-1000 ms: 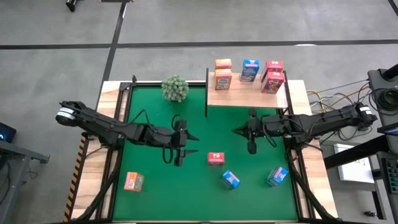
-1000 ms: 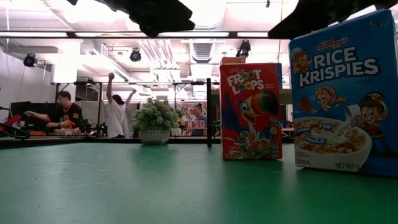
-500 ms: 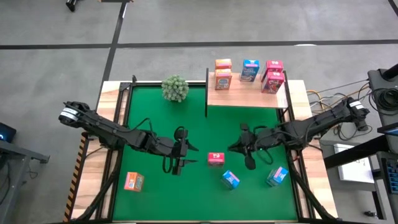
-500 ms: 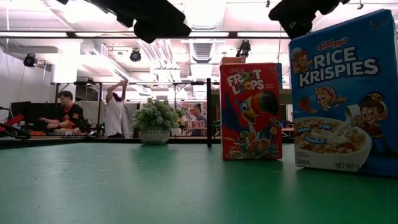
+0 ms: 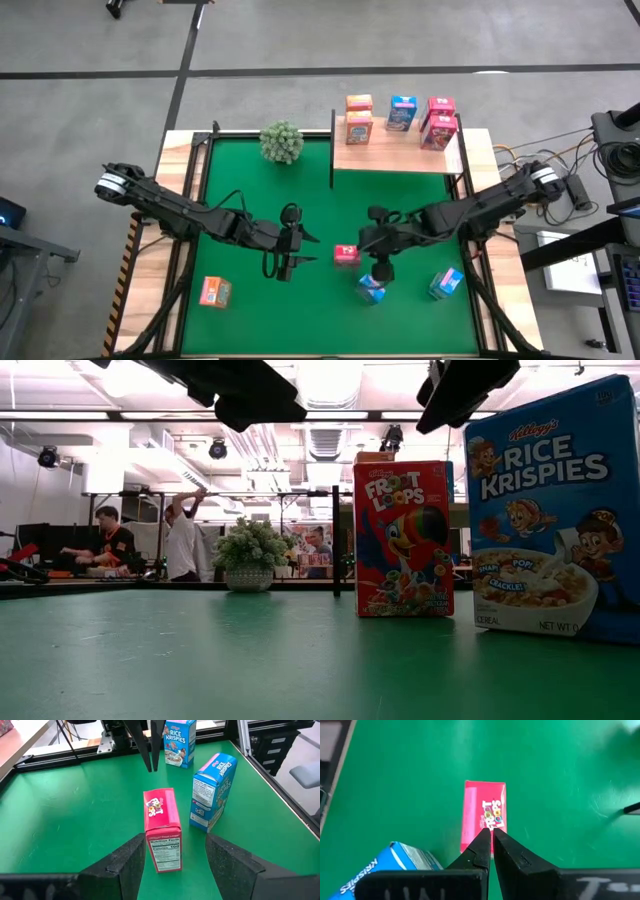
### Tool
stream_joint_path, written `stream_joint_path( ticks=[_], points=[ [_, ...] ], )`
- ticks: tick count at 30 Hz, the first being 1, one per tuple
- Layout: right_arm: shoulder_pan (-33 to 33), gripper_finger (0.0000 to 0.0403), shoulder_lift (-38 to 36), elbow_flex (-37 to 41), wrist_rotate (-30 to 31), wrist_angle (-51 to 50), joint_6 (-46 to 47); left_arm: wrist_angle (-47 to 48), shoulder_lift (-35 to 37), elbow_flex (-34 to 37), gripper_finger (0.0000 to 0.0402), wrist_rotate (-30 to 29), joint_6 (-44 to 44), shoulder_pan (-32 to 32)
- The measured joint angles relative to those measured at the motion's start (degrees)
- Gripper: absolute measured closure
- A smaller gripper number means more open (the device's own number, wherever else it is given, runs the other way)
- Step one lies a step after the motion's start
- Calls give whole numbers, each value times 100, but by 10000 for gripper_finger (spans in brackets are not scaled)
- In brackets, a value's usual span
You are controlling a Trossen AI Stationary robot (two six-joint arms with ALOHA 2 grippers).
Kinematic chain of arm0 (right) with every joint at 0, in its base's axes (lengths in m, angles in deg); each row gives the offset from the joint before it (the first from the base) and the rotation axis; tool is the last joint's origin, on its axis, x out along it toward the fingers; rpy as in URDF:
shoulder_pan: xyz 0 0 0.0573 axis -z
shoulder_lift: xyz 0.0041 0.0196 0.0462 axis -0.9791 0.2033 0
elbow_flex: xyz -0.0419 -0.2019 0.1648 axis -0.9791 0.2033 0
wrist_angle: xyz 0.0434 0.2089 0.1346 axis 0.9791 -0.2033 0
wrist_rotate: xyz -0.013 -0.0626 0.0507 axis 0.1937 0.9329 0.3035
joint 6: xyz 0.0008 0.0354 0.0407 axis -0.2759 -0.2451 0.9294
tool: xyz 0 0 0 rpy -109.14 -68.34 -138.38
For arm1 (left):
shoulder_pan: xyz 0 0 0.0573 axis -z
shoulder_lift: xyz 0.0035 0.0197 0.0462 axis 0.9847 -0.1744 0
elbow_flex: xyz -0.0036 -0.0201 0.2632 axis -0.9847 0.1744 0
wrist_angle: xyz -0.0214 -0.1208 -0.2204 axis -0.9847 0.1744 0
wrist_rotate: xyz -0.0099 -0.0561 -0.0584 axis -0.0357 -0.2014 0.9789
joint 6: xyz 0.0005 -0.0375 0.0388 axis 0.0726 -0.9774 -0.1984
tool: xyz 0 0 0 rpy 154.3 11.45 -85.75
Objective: Stack cereal on shelf
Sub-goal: Put the red cereal box on the shelf
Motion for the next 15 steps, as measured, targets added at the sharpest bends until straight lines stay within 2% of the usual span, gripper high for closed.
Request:
stream_joint_path(
  ticks=[8, 15],
  points=[
    [-98, 394, 741, -797, -14, -736, -25, 48, 0, 0, 212, 0, -22, 2],
    [-122, 392, 1043, -1037, -5, -766, 60, 46, 0, 0, 212, 0, -229, 20]
  ],
)
